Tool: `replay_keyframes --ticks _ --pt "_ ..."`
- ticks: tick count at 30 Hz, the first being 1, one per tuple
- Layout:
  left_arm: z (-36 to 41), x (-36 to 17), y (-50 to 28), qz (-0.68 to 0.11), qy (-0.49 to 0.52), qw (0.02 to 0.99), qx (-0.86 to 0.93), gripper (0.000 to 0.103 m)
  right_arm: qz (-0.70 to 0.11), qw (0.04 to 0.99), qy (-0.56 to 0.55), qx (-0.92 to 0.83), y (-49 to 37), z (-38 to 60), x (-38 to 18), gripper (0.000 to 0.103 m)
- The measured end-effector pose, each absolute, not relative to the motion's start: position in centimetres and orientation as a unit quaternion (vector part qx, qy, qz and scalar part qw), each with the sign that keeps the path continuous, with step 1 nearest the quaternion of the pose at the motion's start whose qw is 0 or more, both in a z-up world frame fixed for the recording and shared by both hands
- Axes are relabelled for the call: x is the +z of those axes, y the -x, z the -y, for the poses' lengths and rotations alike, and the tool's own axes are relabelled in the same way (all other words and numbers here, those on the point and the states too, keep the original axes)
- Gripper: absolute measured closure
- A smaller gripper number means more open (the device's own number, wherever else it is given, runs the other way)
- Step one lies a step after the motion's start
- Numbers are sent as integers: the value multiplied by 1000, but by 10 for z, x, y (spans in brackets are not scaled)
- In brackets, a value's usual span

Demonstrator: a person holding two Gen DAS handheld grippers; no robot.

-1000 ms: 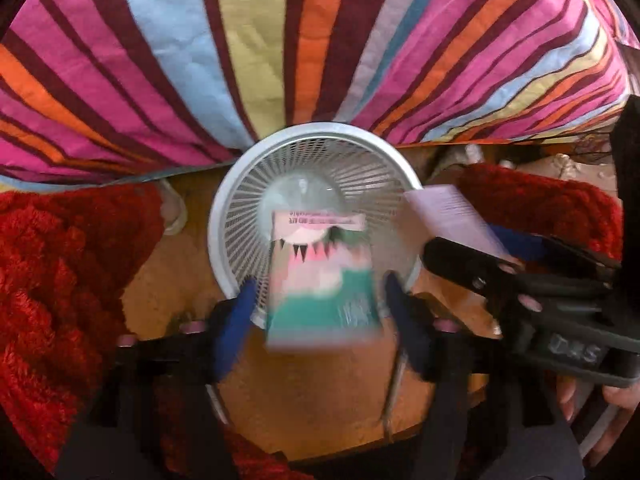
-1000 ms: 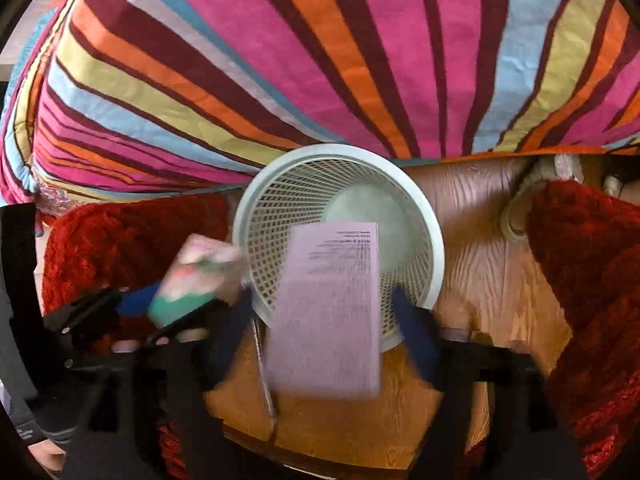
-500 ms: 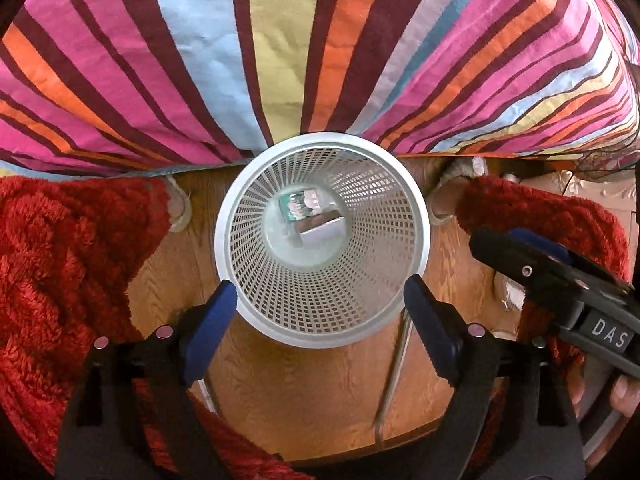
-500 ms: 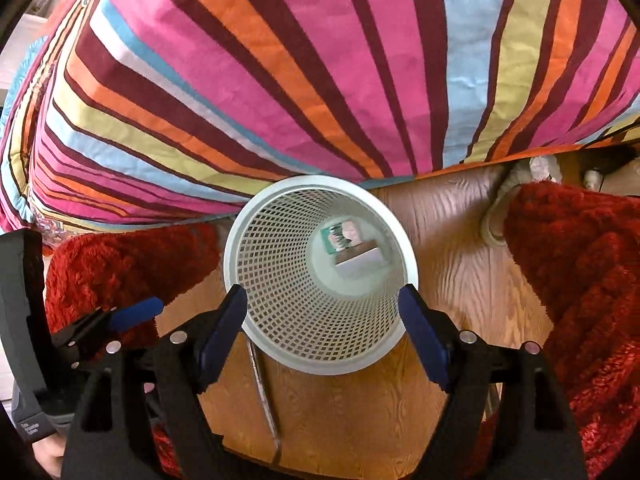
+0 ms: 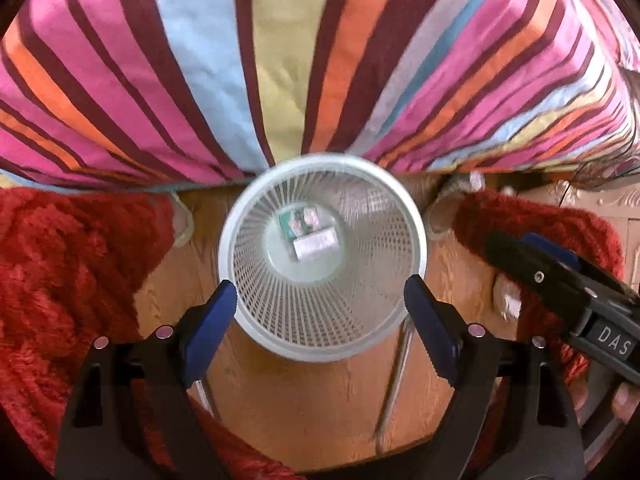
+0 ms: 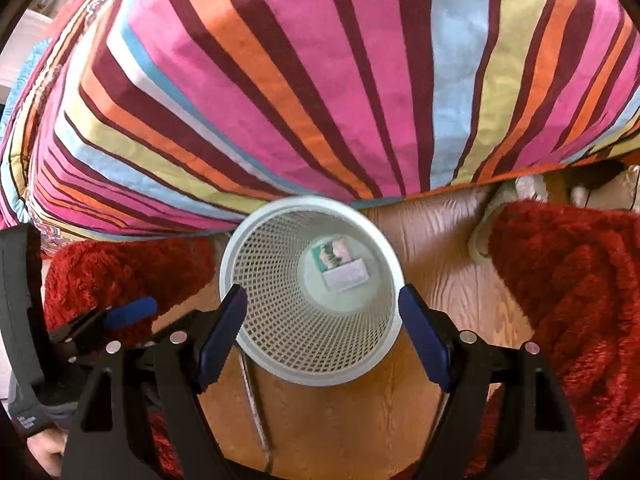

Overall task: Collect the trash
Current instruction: 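Grasp the white plastic packet with the right tool while the left tool grasps the lime-green box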

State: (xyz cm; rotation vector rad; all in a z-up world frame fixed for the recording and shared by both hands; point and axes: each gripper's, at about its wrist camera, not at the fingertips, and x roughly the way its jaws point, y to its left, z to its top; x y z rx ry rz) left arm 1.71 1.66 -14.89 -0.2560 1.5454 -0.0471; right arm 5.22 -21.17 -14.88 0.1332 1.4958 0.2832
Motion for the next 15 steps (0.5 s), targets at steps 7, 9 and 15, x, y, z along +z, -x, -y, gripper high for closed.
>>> replay_keyframes --ticks 7,9,15 --pt "-24 -103 -26 -627 87 775 -6 11 -615 776 -50 131 -59 219 -112 29" --pt "-27 -87 -30 -602 71 795 -9 10 -592 793 -51 134 -62 222 -99 29" --pt "-41 -37 -52 -520 25 854 7 10 -515 847 -52 125 -84 234 -58 29"
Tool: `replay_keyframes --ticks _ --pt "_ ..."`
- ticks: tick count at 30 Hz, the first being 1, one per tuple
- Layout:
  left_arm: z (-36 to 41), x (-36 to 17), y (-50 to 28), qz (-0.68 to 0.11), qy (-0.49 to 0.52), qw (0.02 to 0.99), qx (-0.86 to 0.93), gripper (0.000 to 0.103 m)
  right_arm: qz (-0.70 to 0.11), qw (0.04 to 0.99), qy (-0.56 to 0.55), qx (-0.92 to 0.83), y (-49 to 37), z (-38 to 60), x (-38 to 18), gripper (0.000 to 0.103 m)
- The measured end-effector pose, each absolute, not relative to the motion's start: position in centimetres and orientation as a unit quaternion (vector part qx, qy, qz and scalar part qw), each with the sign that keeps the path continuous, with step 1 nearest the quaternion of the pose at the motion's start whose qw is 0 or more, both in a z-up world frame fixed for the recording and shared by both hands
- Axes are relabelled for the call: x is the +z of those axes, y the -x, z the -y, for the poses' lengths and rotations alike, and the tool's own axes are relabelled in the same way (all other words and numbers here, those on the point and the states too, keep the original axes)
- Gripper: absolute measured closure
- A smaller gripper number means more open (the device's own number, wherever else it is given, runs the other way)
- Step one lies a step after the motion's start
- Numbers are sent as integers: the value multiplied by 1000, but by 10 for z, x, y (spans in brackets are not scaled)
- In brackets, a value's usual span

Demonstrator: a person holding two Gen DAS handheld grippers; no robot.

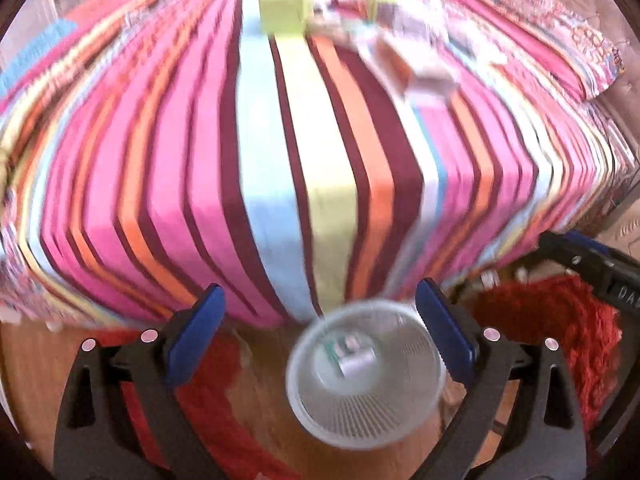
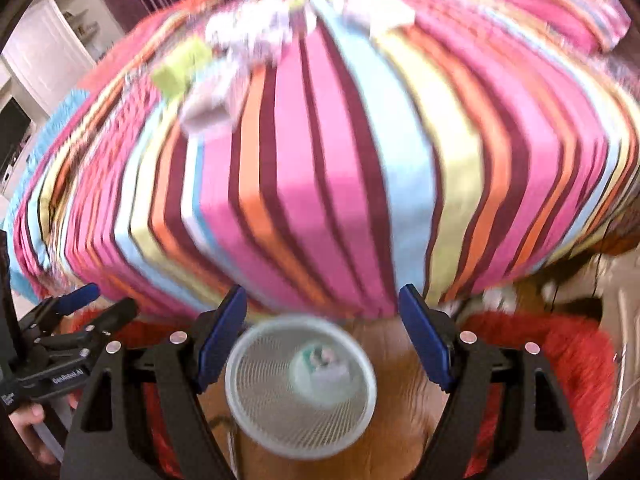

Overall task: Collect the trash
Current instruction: 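Grasp the white plastic packet with the right tool while the left tool grasps the lime-green box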

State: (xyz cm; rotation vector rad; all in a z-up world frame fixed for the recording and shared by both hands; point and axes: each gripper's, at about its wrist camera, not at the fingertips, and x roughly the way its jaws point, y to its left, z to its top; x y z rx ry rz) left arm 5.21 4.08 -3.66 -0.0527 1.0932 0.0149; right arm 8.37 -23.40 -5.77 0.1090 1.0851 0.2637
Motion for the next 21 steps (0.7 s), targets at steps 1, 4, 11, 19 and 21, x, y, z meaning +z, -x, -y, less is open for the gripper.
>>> replay_keyframes --ticks 1,4,11,19,21 --pt "-44 -31 -58 -510 23 860 9 10 -500 856 -53 122 -90 237 -50 27" --pt "-57 -15 -78 -480 30 877 18 10 -469 873 -59 118 -108 244 -34 24" --pt "-82 10 -136 -434 40 900 37 9 -424 898 -62 101 -160 257 -15 24" --pt "-94 27 -209 -408 62 911 26 7 -398 910 -57 96 -210 259 2 13" --pt "-92 29 -228 -408 61 911 19 7 -399 911 -56 92 -226 258 3 13"
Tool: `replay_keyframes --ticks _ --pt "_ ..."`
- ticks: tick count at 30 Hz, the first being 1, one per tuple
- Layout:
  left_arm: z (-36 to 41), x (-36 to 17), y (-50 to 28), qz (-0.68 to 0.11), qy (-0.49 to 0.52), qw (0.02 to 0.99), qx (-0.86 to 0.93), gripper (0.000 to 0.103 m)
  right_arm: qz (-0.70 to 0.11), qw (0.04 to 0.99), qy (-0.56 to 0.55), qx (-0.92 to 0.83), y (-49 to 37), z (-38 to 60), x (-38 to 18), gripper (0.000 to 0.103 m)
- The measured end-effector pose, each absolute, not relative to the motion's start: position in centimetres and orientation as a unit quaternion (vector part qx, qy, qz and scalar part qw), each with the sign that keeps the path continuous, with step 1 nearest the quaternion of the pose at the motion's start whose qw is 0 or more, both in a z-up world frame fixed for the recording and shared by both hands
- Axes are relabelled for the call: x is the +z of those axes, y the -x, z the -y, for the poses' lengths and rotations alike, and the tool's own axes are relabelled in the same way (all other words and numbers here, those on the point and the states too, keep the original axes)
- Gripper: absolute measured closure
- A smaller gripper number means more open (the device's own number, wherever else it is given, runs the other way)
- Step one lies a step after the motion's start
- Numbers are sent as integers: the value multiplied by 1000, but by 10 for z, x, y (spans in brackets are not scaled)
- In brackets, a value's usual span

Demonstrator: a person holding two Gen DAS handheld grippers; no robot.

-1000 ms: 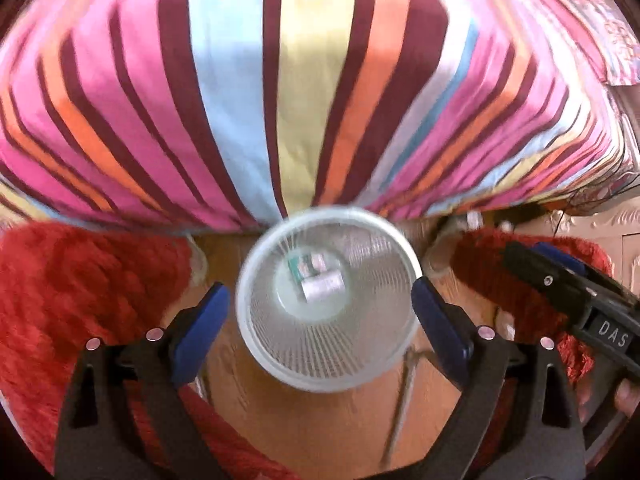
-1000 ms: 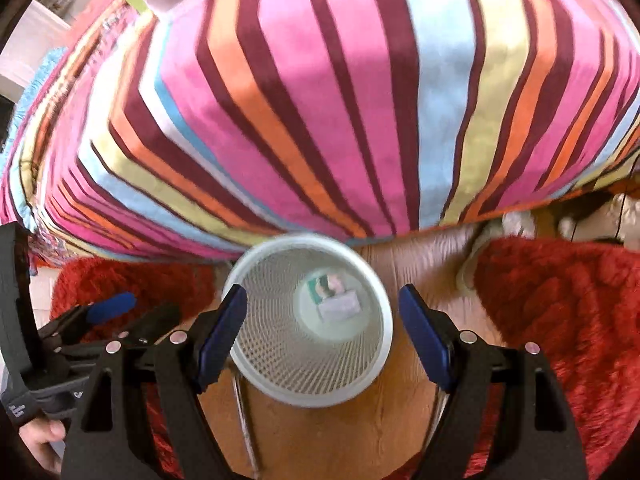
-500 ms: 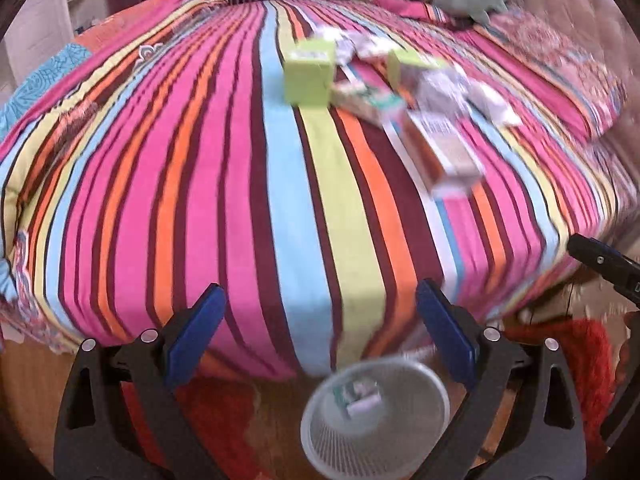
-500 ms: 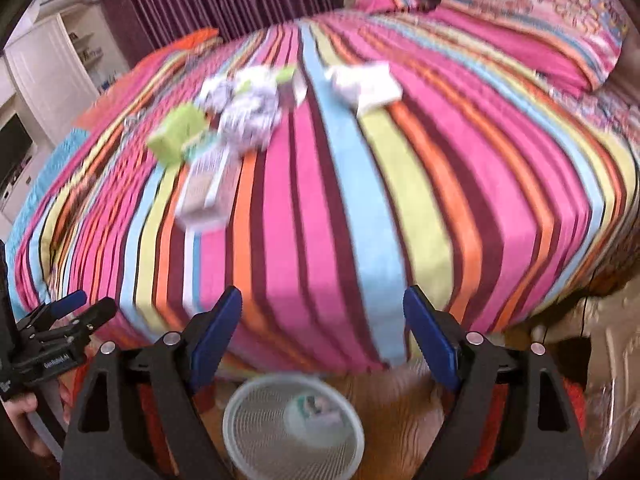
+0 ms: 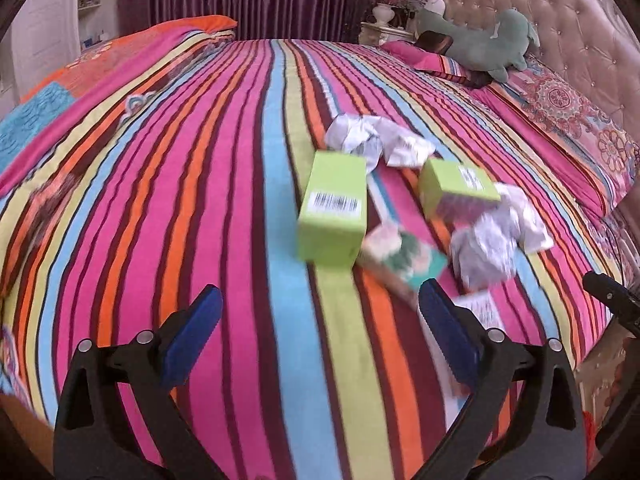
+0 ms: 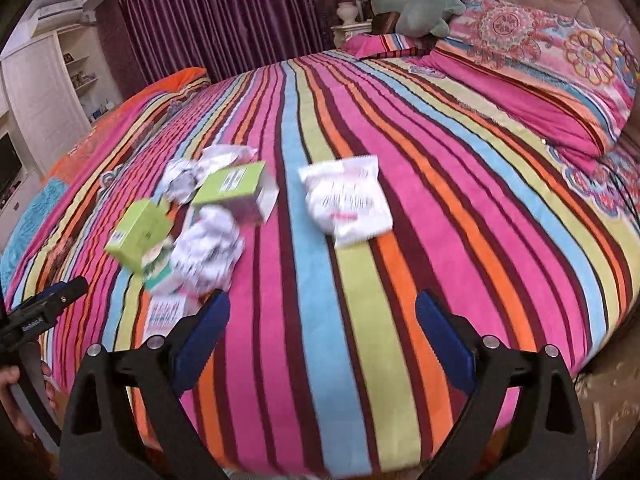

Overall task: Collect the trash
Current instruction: 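Grasp the white plastic packet with the right tool while the left tool grasps the lime-green box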

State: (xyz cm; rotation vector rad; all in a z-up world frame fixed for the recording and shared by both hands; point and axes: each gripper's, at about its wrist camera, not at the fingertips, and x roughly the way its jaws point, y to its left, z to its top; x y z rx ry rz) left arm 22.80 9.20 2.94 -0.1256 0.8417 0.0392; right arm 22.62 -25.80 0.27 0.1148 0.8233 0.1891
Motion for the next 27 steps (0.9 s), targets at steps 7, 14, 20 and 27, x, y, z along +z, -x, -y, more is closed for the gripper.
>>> replay_keyframes --ticks 7,14,20,27 --pt "-90 33 -287 -415 51 908 7 7 -407 908 -44 88 -273 254 1 13" --pt "-89 18 -320 -438 27 899 5 7 -430 899 -28 71 -315 255 -14 13" --pt "-97 4 -340 -452 36 891 8 7 -447 892 -19 60 -342 251 -27 13" --pt "-101 -18 -357 -479 25 877 28 7 -463 885 -9 50 -359 245 -45 13"
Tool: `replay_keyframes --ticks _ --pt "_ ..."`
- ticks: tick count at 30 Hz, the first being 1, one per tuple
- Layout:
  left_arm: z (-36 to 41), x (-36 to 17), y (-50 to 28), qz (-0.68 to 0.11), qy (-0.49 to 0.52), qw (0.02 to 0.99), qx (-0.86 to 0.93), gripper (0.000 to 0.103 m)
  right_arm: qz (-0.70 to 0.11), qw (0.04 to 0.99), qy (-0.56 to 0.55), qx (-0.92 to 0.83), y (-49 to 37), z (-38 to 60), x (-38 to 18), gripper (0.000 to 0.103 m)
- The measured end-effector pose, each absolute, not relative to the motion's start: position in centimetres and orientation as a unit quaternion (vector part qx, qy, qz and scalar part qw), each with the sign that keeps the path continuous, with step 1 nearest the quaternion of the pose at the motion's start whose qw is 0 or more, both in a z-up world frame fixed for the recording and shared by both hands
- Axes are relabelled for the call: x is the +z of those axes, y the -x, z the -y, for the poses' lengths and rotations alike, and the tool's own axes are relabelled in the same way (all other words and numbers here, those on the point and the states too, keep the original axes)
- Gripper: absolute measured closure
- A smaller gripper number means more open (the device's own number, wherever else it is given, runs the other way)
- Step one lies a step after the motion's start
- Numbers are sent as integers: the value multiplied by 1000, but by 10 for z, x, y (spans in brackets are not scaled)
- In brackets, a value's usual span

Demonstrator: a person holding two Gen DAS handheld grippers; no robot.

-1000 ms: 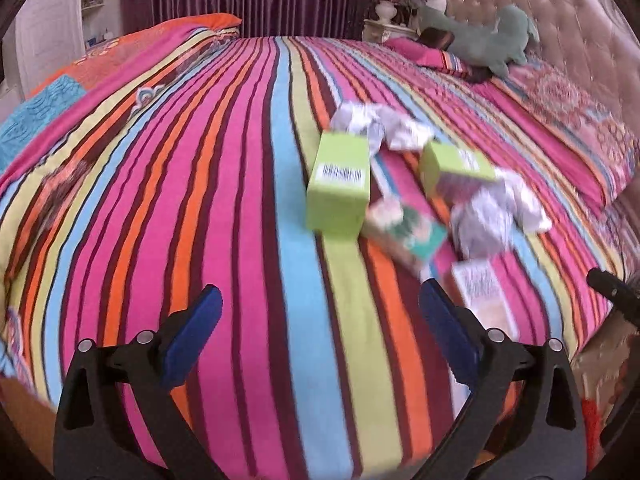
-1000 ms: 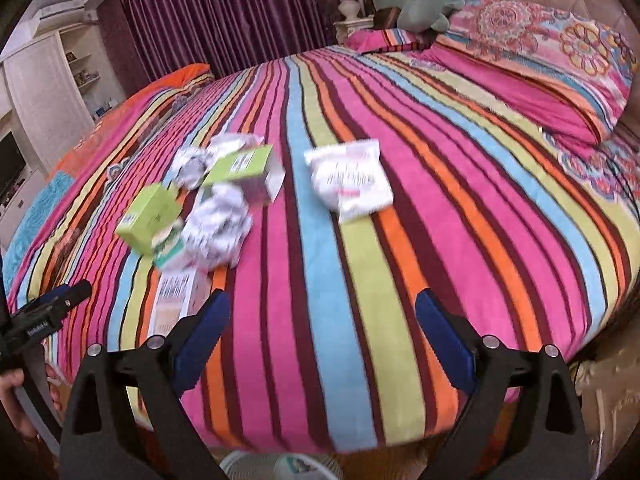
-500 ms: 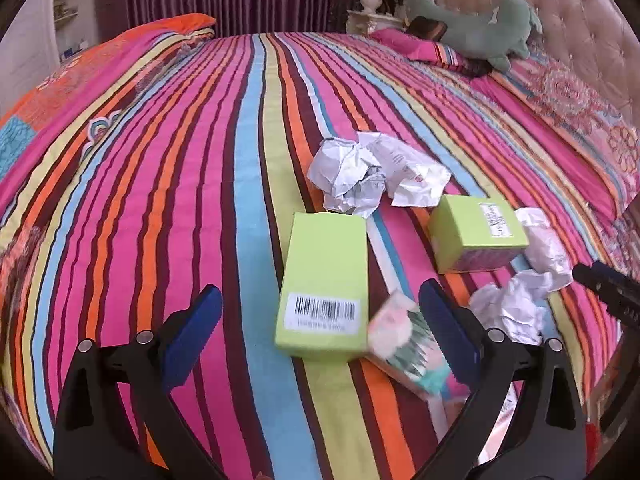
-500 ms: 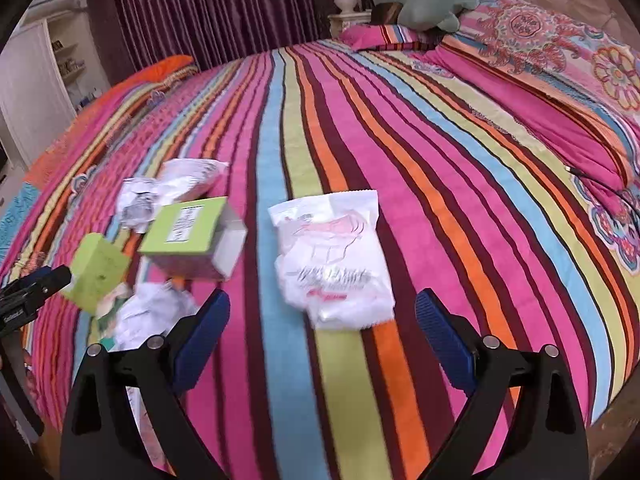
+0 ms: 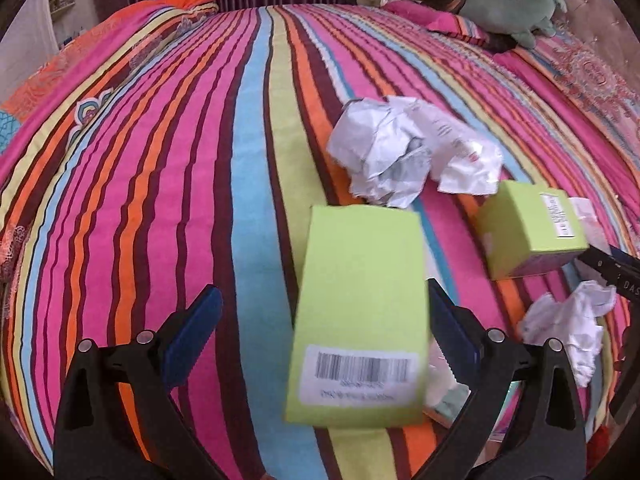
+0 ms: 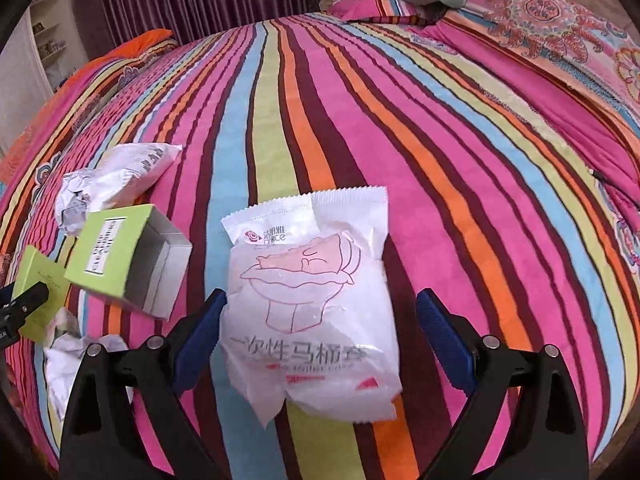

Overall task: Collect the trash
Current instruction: 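Grasp the white plastic packet with the right tool while the left tool grasps the lime-green box, then carry packet and green box over the wastebasket and open both tools to drop them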

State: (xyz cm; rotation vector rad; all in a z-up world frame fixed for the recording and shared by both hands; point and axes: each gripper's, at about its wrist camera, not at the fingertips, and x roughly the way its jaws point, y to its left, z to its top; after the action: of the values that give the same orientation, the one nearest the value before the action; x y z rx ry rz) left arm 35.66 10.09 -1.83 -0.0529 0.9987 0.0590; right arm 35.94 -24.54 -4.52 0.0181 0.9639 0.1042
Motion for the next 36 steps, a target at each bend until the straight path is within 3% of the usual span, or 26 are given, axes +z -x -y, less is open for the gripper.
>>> replay_keyframes --ticks 6,8,9,11,12,36 --pt "-111 -29 -360 -492 48 868 38 7 -461 886 2 43 -361 244 -52 15" --pt "-110 -29 -360 -491 47 869 40 12 -461 886 6 45 -360 244 -52 22" --pt "-109 -29 -359 -491 45 869 34 17 -462 886 8 43 -359 244 -52 29" --pt "-108 -28 -360 -494 53 868 15 49 -462 886 10 42 -359 244 -51 31" --pt "-108 -28 -360 -494 58 867 12 55 -464 885 7 43 -358 245 -51 32" --pt "-128 31 -284 -457 76 885 35 55 -443 895 -24 49 -297 265 -6 34"
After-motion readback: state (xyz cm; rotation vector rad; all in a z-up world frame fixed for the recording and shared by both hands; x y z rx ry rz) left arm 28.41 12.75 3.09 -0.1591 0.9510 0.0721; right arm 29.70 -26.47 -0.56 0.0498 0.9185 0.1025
